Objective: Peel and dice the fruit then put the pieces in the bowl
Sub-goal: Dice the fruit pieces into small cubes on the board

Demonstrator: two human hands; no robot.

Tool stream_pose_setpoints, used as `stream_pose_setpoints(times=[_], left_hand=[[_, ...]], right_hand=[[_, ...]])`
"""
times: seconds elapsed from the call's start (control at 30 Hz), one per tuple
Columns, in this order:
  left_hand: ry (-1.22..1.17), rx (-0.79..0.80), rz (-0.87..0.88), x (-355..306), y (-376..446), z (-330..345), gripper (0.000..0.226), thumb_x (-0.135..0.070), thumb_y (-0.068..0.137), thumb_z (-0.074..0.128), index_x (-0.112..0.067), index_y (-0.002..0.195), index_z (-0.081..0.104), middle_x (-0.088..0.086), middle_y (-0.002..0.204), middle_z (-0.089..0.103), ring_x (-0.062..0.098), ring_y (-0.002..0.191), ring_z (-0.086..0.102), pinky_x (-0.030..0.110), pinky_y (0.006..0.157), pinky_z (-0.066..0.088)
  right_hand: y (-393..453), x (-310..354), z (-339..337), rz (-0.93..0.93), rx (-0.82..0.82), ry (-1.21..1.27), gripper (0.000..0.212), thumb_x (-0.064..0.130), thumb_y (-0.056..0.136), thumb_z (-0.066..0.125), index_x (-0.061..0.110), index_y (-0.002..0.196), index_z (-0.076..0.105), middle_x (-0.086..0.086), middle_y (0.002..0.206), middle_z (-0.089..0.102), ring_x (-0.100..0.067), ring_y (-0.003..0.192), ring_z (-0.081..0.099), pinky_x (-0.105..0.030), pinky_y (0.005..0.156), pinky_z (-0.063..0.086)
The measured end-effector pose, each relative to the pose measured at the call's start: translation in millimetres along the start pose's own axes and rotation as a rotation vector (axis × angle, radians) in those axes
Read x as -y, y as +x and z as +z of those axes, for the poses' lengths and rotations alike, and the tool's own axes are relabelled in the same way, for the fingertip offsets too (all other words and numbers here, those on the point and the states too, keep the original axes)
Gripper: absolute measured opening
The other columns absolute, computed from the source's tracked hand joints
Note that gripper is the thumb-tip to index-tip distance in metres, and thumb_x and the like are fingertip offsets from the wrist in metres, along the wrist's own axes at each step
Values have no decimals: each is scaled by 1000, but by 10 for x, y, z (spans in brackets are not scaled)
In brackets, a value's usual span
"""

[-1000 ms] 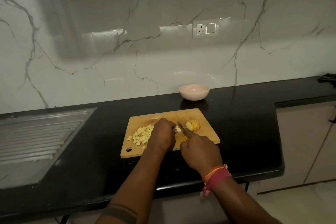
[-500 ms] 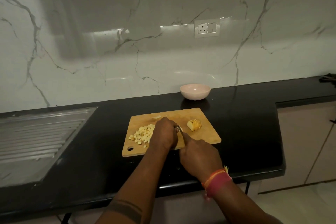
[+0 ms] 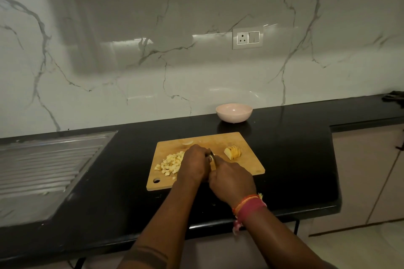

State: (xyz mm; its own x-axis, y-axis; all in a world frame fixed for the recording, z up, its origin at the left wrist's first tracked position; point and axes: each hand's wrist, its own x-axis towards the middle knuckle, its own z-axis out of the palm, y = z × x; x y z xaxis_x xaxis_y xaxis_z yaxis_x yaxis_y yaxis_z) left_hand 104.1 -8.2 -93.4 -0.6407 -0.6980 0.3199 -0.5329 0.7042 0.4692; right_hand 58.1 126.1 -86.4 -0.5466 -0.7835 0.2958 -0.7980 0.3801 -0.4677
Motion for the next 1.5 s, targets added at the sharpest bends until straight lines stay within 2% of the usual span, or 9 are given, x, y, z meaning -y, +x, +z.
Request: stream_pose_setpoints(times=[0.1, 0.2, 0.37, 0.53, 0.67, 0.83, 1.07, 1.4, 1.5], left_hand=[[19, 3, -10, -2, -1, -4, 21, -11, 92, 63, -19, 95, 82, 1, 88, 75, 12, 76, 65, 29, 73, 55], [18, -9, -52, -44, -14, 12, 20, -14, 93, 63, -22, 90, 81, -3, 86, 74, 8, 72, 62, 25, 68, 51], [12, -35, -100, -40, -17, 28, 30, -20, 96, 64, -22, 66, 68, -3, 73, 65, 8, 65, 56, 26, 63, 40], [-24, -47, -89, -7, -33, -8, 21, -23, 96, 64, -18, 79, 75, -1, 83, 71, 17, 81, 66, 27, 70, 46], [2, -19, -68, 26, -31, -40, 21, -16, 94, 66, -18, 111, 79, 1, 110, 75, 17, 99, 69, 29, 90, 55], [-15, -17, -71, 1, -33, -57, 20, -14, 94, 65, -20, 105, 80, 1, 101, 77, 10, 83, 66, 22, 77, 49], [-34, -59, -141, 15, -14, 4, 16, -22, 95, 66, -17, 101, 81, 1, 100, 76, 14, 87, 66, 25, 82, 52], [24, -28, -125, 30, -20, -40, 23, -16, 93, 69, -18, 114, 77, 3, 108, 75, 18, 95, 68, 32, 91, 57], [4, -35, -114, 44, 0, -49, 19, -13, 92, 69, -18, 107, 81, 3, 101, 77, 17, 91, 70, 31, 89, 57]], right_hand=[[59, 16, -1, -3, 17, -18, 43, 29, 97, 43, 30, 140, 48, 6, 76, 54, -15, 67, 55, -29, 57, 42], [-93, -47, -12, -25, 5, -42, 49, 31, 98, 43, 32, 147, 41, 8, 70, 52, -10, 61, 52, -27, 51, 35], [-402, -157, -59, -18, -39, -62, 59, 35, 96, 41, 39, 153, 30, 6, 74, 58, -10, 64, 55, -30, 57, 46], [-346, -98, -71, -3, -46, -3, 61, 36, 97, 43, 38, 155, 27, 10, 71, 52, -6, 60, 49, -27, 51, 35], [-129, -6, -13, -6, -11, -11, 55, 35, 97, 43, 33, 151, 37, 4, 83, 61, -14, 69, 52, -29, 58, 40], [19, 50, 13, -10, 16, -23, 41, 30, 96, 43, 30, 136, 50, 6, 74, 52, -13, 62, 50, -29, 54, 38], [-414, -138, -16, -48, -42, -52, 59, 35, 96, 41, 39, 153, 30, 8, 74, 59, -8, 64, 56, -28, 58, 46], [-203, 14, 6, -1, -21, -3, 58, 37, 97, 41, 36, 154, 32, 4, 82, 62, -13, 72, 61, -30, 63, 51], [-77, 61, 26, -11, -8, 1, 51, 34, 96, 42, 35, 147, 42, 2, 85, 66, -16, 73, 62, -32, 66, 54]])
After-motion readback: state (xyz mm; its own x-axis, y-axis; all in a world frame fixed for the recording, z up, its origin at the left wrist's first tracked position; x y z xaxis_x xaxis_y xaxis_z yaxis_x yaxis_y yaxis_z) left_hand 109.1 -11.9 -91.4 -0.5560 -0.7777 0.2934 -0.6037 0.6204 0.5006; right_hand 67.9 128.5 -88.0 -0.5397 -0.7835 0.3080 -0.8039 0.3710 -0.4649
